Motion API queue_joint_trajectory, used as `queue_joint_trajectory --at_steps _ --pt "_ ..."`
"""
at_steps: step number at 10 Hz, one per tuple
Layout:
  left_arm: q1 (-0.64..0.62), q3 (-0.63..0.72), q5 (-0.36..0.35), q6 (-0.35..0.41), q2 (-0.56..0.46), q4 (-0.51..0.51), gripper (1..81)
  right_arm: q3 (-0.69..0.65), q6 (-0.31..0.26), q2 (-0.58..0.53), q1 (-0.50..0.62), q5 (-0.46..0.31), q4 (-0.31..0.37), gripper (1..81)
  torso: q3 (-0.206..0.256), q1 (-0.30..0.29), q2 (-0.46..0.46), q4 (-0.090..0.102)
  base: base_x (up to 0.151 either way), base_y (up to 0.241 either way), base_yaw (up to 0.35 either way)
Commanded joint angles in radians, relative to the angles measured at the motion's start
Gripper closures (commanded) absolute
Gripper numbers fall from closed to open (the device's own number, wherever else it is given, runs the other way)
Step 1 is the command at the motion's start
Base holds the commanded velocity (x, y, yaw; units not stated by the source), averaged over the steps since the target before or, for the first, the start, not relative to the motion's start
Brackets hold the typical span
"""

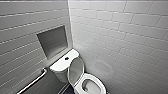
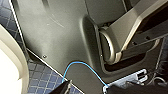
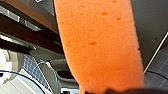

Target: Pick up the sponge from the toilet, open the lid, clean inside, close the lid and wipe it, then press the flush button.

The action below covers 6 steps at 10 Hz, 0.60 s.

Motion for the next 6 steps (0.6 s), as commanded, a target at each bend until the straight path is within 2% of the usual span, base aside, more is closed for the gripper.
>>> queue_joint_trajectory --at_steps 1,6 --pt "-0.016 0.001 0.069 0.007 0.001 -0.012 1.0 -0.002 -0.003 0.0 0.006 -0.058 -0.018 81.1 0.0 0.0 0.0 0.0 0.073 0.0 0.0" --pt "-0.016 0.001 0.062 0.007 -0.002 -0.012 1.0 -0.013 -0.002 0.0 0.004 -0.058 -0.015 81.1 0.0 -0.002 0.0 0.0 0.079 0.0 0.0"
